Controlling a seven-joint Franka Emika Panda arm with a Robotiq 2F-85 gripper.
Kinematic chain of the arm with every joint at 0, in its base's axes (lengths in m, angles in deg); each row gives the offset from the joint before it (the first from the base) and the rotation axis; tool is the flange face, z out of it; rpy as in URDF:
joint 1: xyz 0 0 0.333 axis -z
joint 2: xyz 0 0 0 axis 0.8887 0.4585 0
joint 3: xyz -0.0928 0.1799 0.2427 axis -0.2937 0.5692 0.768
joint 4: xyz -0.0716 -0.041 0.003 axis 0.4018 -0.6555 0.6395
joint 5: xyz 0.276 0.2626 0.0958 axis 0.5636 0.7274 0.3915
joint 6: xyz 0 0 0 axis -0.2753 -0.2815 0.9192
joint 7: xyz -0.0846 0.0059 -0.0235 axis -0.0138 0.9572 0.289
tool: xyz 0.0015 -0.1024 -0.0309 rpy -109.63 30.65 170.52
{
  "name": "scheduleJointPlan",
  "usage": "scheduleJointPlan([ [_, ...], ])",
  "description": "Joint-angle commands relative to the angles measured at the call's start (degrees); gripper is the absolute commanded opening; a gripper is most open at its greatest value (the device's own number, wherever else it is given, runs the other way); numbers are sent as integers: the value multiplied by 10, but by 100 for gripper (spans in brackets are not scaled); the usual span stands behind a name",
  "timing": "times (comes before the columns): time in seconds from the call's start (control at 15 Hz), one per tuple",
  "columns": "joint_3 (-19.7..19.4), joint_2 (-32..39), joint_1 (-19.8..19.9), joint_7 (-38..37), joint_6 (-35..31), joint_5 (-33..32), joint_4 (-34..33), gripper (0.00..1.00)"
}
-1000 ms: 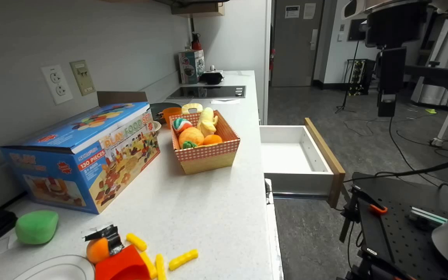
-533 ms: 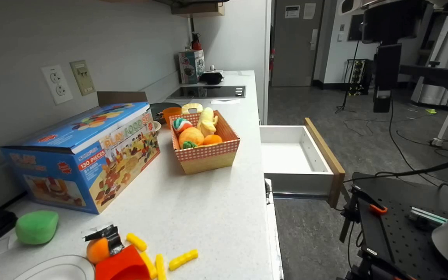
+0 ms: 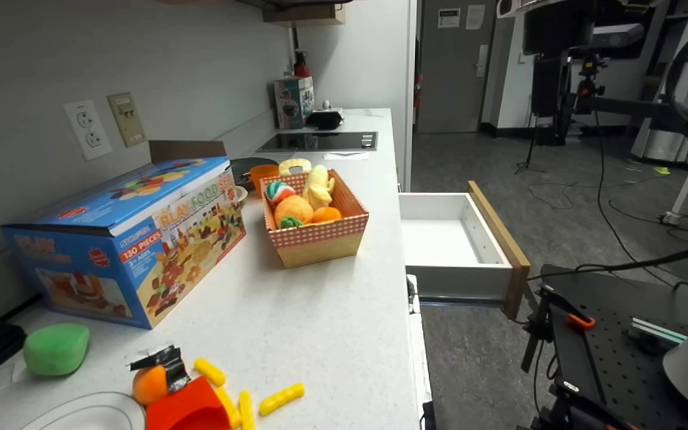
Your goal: Push the drawer closed, open the drawer, place the pineapple and watermelon plush toy inside the drawer then close it.
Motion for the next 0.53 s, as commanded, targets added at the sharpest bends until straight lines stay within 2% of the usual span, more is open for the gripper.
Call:
scheduleJointPlan([
  [0.0,3,7,9,3,1,2,-5,100],
  [0.2,3,11,9,3,1,2,-8,100],
  [0.47,-21,110,29,10,-23,-18,-52,100],
])
